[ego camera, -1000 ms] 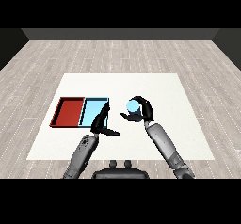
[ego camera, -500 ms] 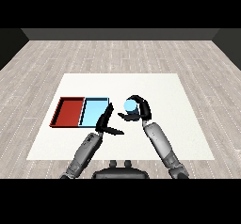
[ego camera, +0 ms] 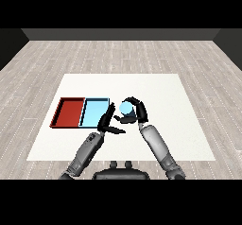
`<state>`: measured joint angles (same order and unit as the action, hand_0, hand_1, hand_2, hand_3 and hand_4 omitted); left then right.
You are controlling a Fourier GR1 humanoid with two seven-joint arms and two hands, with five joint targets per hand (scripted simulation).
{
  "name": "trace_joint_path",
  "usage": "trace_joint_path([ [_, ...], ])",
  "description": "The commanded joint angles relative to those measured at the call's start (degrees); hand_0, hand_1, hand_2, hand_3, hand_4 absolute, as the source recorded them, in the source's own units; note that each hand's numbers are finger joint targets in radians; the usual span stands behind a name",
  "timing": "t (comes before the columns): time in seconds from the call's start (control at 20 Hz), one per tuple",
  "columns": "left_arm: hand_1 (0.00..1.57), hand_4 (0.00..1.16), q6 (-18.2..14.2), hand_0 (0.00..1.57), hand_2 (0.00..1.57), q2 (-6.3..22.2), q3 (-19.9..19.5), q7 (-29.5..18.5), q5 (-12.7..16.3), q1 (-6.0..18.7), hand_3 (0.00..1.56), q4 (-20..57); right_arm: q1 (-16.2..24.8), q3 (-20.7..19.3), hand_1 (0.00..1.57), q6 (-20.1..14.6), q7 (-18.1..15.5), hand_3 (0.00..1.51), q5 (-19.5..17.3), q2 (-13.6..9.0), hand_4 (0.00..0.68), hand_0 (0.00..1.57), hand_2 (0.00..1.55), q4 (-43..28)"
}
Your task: Pick the blue can and put it in the blue box
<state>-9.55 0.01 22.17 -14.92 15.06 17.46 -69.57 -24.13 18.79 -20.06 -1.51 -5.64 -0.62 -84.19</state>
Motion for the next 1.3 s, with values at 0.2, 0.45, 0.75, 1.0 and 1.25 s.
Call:
trace_joint_path([
  [0.2, 0.00, 0.00, 1.01, 0.00, 0.00, 0.04, -1.01, 0.32, -0.22, 1.00, 0.00, 1.57, -3.50, 2.17, 1.48, -0.93, -3.97, 1.40, 1.03, 0.61, 0.607, 1.48, 1.46, 6.11],
  [0.45, 0.00, 0.00, -5.35, 0.00, 0.00, 0.01, 7.03, -4.81, 4.71, 4.02, 0.00, 4.77, 1.31, 3.77, 1.46, 0.65, -0.93, 1.40, 1.18, 0.62, 0.605, 1.46, 1.46, -0.67],
  [0.75, 0.00, 0.00, -8.00, 0.00, 0.00, 0.00, 7.95, -5.35, 7.58, 7.21, 0.00, 5.96, -2.72, 4.11, 1.45, -4.19, 1.18, 1.38, 6.21, 0.62, 0.602, 1.45, 1.45, -0.44],
  [1.0, 0.00, 0.00, -3.13, 0.00, 0.00, 0.00, 6.72, -7.71, 9.67, 6.87, 0.00, 8.03, 1.17, 6.72, 1.44, -3.54, -3.48, 1.39, 8.32, 0.62, 0.601, 1.44, 1.45, 0.21],
  [1.25, 0.00, 0.42, -8.32, 0.00, 0.00, 0.00, 8.96, -2.44, 7.23, 8.43, 0.00, 9.24, -1.01, 8.50, 1.48, -6.05, -7.58, 1.39, 14.21, 0.62, 0.593, 1.48, 1.46, 4.32],
])
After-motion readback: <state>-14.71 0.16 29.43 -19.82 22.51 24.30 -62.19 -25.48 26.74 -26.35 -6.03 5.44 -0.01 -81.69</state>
